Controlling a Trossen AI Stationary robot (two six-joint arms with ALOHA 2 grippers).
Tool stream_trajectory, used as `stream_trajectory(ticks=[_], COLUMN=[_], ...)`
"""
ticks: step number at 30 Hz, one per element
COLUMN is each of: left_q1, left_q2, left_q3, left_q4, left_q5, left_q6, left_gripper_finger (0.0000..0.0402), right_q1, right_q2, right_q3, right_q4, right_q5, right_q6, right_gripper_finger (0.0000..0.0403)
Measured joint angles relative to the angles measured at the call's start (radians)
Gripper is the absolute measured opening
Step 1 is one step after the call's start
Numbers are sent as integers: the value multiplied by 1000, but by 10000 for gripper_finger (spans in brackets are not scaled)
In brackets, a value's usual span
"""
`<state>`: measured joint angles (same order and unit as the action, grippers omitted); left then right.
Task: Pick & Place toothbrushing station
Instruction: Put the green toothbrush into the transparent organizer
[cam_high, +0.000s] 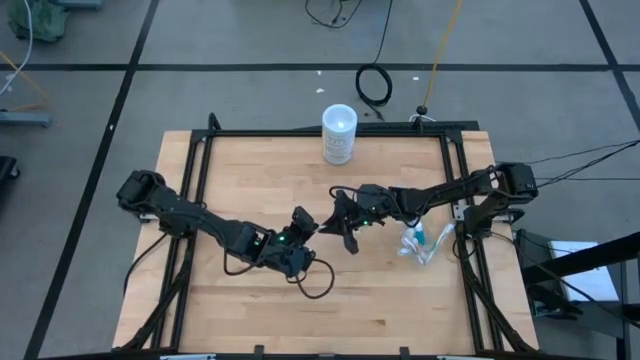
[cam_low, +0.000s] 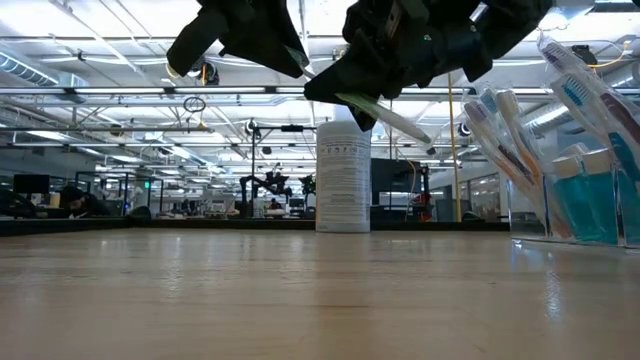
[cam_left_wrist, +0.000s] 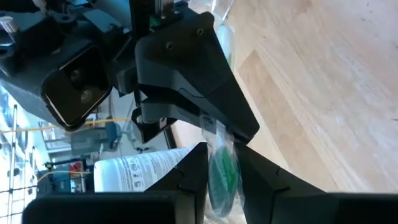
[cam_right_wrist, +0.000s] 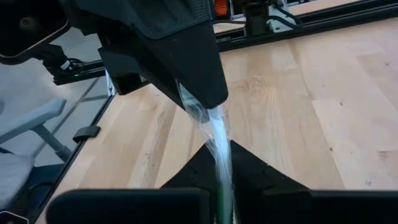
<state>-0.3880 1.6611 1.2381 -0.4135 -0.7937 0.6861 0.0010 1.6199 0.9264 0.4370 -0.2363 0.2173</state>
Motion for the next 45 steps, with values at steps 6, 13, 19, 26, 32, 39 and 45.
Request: stream_trajectory(ticks=[6, 13, 19, 26, 32, 39, 45], left_q1=[23, 36, 3, -46, -31, 11, 83], left_q2=[0, 0, -5, -100, -300, -477, -499], left_q3=[0, 0, 0, 0, -4, -224, -552], left_q4=[0, 0, -3, -154, -303, 72, 778], left_q5=[4, 33, -70, -189, -22, -7, 198], left_q6=[-28, -89, -144, -220, -587, -564, -458], left_gripper_finger=[78, 151, 207, 218, 219, 219, 219], right_q1=[-2, -1, -1, -4, 22, 75, 87], right_q2=[0, 0, -12, -85, -130, -141, -142], right_q3=[0, 0, -1, -2, -1, -1, -1], right_q4=[1, 3, -16, -130, -100, 36, 186], right_q5=[4, -1, 4, 6, 4, 0, -1], right_q6=[0, -5, -26, -73, -123, -204, -204], right_gripper_finger=[13, 19, 10, 16, 12, 9, 16])
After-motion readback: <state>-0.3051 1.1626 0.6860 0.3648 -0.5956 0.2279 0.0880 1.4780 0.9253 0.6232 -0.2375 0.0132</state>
